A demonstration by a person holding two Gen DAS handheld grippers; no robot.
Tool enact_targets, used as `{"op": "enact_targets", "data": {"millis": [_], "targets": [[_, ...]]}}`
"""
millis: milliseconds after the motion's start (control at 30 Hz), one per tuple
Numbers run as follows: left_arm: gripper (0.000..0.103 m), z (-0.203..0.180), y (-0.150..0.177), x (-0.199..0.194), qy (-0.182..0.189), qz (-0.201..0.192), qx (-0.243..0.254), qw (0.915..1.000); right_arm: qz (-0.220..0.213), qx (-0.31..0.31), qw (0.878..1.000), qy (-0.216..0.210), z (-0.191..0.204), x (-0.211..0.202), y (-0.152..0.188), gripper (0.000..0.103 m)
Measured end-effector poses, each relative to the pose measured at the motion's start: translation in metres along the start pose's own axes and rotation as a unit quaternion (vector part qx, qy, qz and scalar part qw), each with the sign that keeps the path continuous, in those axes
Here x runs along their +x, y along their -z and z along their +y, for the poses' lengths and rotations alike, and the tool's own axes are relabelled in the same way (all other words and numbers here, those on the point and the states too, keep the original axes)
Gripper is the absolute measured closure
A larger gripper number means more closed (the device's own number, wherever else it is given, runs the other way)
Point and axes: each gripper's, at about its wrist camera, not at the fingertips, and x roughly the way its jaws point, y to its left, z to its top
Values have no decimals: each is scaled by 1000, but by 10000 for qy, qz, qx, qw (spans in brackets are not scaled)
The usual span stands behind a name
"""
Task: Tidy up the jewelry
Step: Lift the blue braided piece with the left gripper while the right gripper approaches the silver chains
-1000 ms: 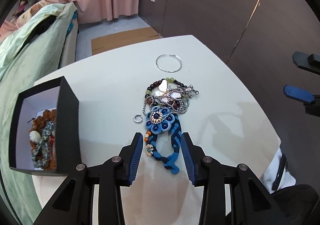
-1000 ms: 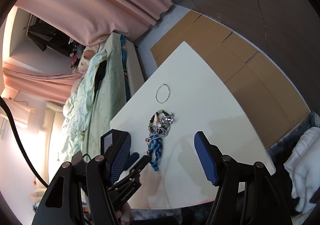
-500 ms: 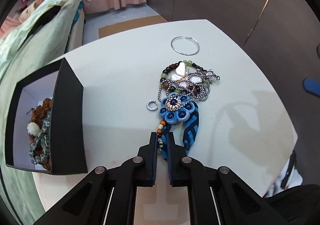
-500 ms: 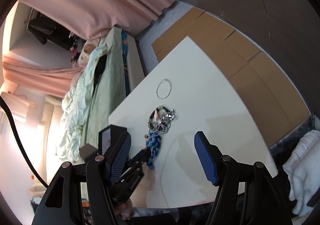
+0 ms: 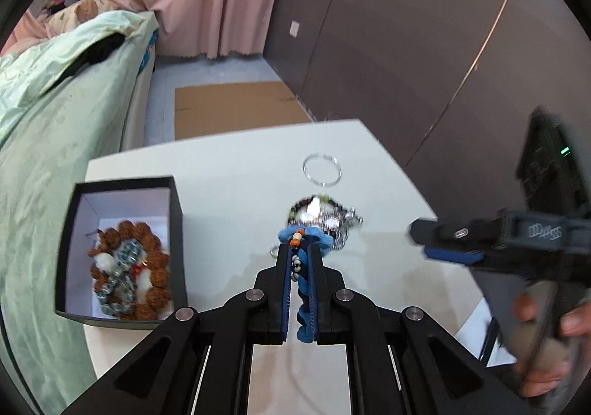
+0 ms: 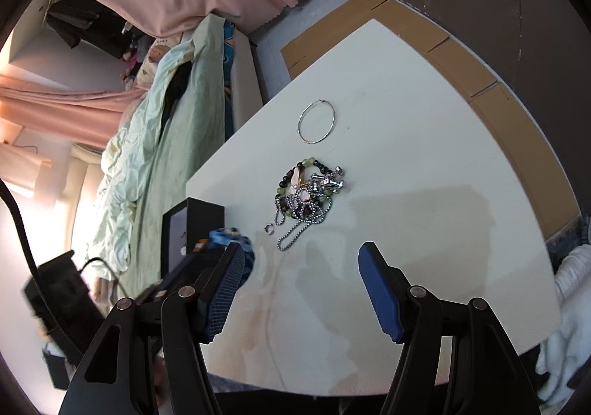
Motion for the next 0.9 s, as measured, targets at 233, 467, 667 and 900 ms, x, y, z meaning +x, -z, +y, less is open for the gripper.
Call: {"op": "enact_targets", "data": {"millis": [233,467,667,900], "targets": [[95,20,-10,-26,37,-356,-252,9990,129,-261,9991,309,14,30,-6,46],[95,39,-17,-43,43,-563,-463,9973,227,-817,9908,1056,29,60,-10,47],[95,50,-19,-46,29,-584,-556,9967,316,-1100,9830,1436,34,73,-14,47],[95,57,-21,-47,3,-592,-618,9963,341,-1622,9701,1771,47,83,-11,47]]}}
